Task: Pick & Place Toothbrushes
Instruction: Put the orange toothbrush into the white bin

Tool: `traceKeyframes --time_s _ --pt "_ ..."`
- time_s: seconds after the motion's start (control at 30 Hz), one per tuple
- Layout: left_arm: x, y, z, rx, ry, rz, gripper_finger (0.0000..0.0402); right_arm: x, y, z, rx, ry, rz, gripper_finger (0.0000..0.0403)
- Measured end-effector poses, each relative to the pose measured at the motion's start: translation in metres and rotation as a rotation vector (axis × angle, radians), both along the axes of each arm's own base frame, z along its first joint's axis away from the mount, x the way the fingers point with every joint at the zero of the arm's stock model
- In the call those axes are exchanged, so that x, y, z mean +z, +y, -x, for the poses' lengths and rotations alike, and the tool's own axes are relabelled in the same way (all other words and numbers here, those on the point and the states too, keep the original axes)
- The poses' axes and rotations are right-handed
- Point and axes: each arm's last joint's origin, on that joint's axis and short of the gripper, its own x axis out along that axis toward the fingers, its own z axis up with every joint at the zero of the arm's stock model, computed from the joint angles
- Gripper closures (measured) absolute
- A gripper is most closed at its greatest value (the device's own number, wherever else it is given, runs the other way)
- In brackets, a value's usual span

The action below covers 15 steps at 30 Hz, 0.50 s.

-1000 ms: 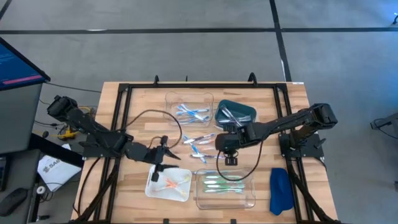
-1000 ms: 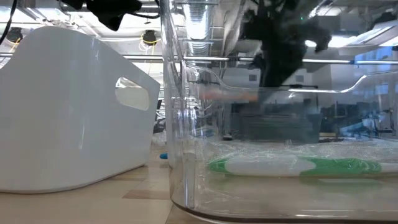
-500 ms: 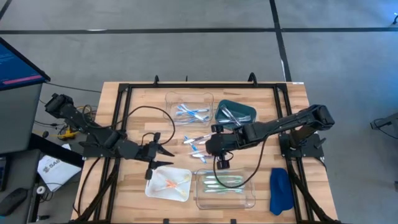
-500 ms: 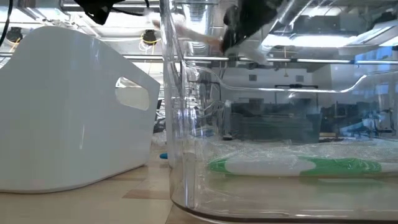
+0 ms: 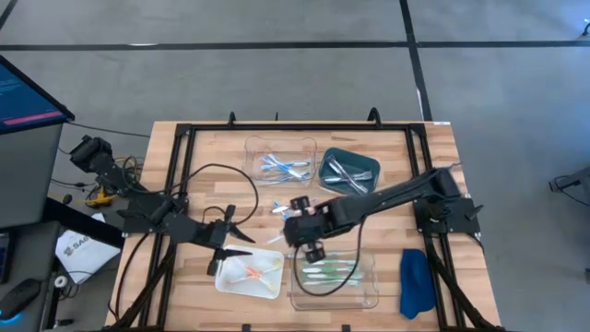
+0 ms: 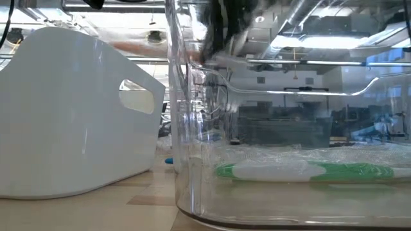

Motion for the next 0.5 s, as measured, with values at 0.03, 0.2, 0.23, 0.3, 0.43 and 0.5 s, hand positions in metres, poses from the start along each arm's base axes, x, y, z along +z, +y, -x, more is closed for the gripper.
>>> traceKeyframes --time_s 0.03,0.2,0.23,0.3,0.43,0.5 --pt "0.0 -0.001 0.001 -0.004 0.002 0.002 0.0271 0.001 0.002 -0.007 0.002 -0.013 0.017 0.0387" --pt "0.0 -0.006 0.004 -0.02 0.0 0.027 0.0271 0.012 0.016 -0.022 0.045 -0.01 0.078 0.0393" --pt "0.0 -0.007 0.004 -0.019 -0.001 0.027 0.0271 0.015 0.02 -0.023 0.059 -0.008 0.085 0.0393" --pt "0.0 -0.007 0.005 0.0 -0.002 0.018 0.0271 0.024 0.027 -0.028 0.083 -0.056 0.08 0.0387" --pt "0.001 -0.004 0.007 0.104 -0.024 -0.009 0.0271 0.032 0.043 -0.033 0.154 -0.111 0.053 0.0385" --pt "0.003 -0.001 0.007 0.193 -0.048 -0.021 0.0271 0.028 0.051 -0.037 0.187 -0.128 0.038 0.0392"
